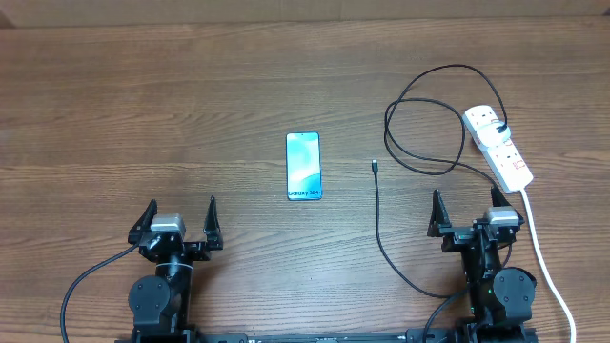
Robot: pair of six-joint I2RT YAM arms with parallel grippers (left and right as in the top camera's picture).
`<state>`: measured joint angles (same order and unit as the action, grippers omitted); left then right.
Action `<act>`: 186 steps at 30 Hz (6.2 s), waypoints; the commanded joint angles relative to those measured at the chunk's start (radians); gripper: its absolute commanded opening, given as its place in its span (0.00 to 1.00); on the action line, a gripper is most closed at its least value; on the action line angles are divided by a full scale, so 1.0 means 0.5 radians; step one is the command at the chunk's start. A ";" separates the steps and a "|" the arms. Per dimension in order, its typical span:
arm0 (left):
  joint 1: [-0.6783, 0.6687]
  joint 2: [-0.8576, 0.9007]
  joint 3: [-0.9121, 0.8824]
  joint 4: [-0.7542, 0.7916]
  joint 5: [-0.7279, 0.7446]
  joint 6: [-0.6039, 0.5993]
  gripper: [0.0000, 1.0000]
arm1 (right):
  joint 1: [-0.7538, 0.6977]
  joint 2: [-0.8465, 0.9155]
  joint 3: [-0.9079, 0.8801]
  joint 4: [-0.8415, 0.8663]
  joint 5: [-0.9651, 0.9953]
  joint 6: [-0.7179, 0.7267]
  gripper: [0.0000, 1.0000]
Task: Plug charger to phone and switch on socket
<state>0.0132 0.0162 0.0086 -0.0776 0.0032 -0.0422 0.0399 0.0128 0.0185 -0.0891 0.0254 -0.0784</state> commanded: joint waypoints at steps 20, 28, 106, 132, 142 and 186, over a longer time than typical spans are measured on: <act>0.008 0.007 -0.008 0.626 0.703 -1.069 1.00 | -0.005 -0.020 -0.021 0.013 -0.010 -0.003 1.00; 0.012 0.008 0.227 1.390 0.414 -1.063 1.00 | -0.005 -0.020 -0.021 0.013 -0.010 -0.003 1.00; -1.214 4.140 4.604 -2.992 -0.340 -1.265 1.00 | -0.005 -0.020 -0.021 0.013 -0.010 -0.003 1.00; -1.201 4.192 4.562 -3.014 -0.389 -1.253 1.00 | -0.005 -0.020 -0.021 0.013 -0.010 -0.003 1.00; -1.202 4.195 4.479 -3.001 -0.385 -1.254 1.00 | -0.005 -0.020 -0.021 0.013 -0.010 -0.003 1.00; -1.202 4.195 4.202 -2.849 -0.153 -1.216 1.00 | -0.005 -0.020 -0.021 0.013 -0.010 -0.003 1.00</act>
<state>-0.5945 2.1036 2.1136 -1.5021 -0.1074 -0.6704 0.0399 0.0120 0.0185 -0.0891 0.0254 -0.0784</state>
